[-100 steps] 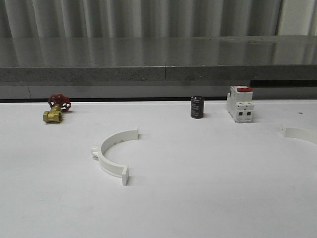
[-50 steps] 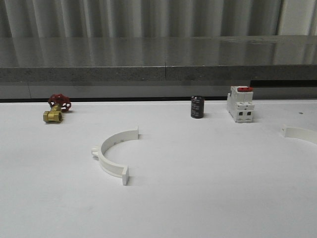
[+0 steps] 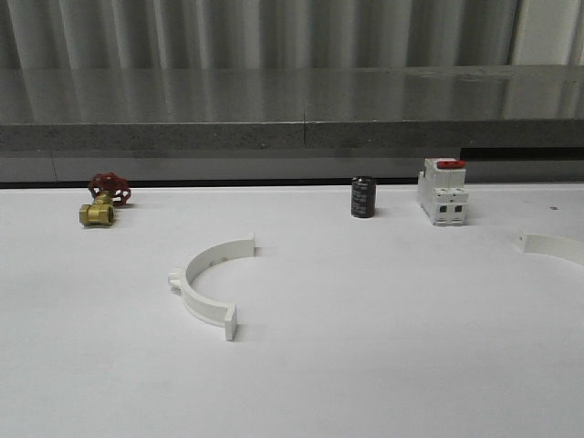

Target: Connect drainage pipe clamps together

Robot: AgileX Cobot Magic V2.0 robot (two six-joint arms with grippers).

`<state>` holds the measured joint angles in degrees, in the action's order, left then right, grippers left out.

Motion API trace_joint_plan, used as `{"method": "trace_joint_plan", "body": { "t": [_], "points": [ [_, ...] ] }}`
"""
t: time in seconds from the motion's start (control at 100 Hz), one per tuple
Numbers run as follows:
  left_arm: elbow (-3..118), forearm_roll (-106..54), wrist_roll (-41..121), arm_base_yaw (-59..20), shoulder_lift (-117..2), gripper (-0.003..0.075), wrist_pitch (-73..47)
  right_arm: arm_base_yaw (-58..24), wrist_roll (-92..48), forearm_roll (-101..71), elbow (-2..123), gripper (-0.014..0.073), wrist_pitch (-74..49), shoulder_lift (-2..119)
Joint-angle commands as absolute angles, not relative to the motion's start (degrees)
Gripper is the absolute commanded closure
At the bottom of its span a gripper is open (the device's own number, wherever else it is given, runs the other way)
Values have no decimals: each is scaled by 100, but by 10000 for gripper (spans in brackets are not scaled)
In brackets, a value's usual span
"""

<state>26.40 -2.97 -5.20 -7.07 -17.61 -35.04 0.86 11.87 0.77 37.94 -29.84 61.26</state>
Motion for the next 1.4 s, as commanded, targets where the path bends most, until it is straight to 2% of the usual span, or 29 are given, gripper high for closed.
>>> {"method": "trace_joint_plan", "body": {
  "t": [0.0, 0.17, 0.48, 0.83, 1.39],
  "points": [
    [2806, -299, -512, -696, -1810, 740, -3115, 119, 1159, 89, 4004, 42, -2534, 6071],
    [2806, -299, -512, -696, -1810, 740, -3115, 194, 1159, 89, 4350, 89, -2772, 6451],
    [2806, -299, -512, -696, -1810, 740, -3115, 364, 895, 95, 5341, 89, -3250, 8036],
    [2806, -299, -512, -696, -1810, 740, -3115, 368, 809, 99, 6050, 89, -3185, 9544],
    [2806, -299, -512, -696, -1810, 740, -3115, 368, 747, 99, 6461, 89, -3314, 10447]
  ]
}}
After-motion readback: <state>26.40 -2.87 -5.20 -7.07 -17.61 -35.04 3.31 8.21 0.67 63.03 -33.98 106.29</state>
